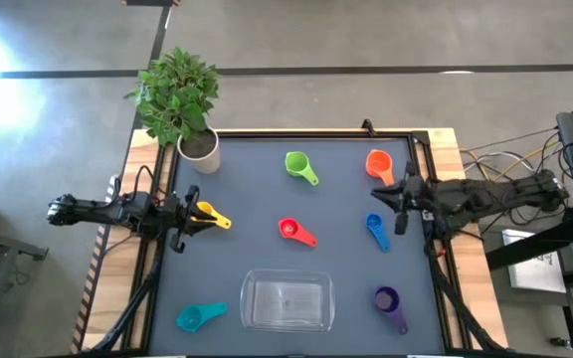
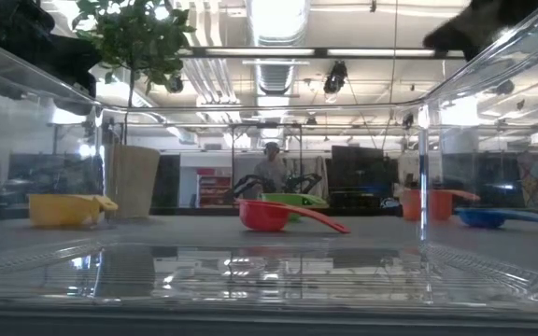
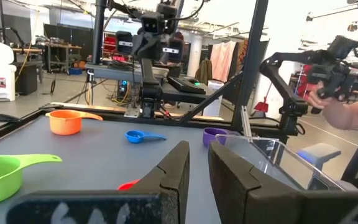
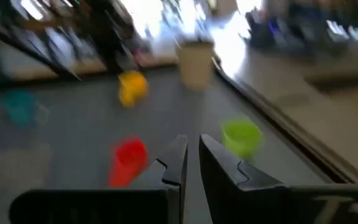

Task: Nest measuring cups in basket
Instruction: Stack the green measuring cup on top of the orange measuring cup

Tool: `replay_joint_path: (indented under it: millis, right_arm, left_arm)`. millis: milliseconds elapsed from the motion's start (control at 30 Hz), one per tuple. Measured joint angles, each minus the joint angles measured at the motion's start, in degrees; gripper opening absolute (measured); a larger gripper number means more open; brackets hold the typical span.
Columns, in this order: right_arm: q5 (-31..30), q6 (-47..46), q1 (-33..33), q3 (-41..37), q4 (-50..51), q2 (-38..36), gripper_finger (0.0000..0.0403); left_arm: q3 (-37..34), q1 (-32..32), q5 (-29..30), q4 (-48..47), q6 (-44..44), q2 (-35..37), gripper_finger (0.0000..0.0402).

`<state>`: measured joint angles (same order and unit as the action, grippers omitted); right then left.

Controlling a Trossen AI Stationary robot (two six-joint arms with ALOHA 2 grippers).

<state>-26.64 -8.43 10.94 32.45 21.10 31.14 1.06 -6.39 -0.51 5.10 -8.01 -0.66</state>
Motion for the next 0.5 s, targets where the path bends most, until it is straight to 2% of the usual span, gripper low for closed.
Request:
replay_joint_path:
  millis: [100, 200, 333, 500]
  right_arm:
    - [-0.26, -4.63, 0.11, 3.79, 7.9, 4.22, 0.0034]
    - [5.0, -9.3, 0.47, 5.83, 12.71, 7.88, 0.0034]
    - [10.85, -14.88, 1.99, 6.99, 15.56, 12.64, 0.0034]
    - [13.88, -19.79, 5.72, 7.93, 17.68, 17.51, 0.0034]
  left_arm:
    - [0.0, 0.0, 0.02, 0.02, 0.02, 0.02, 0.0041]
    - [0.0, 0.0, 0.0, 0.02, 0.01, 0.02, 0.0041]
    - [0.0, 0.0, 0.0, 0.02, 0.0, 0.0, 0.0041]
    - [0.0, 0.0, 0.02, 0.02, 0.02, 0.0, 0.0041]
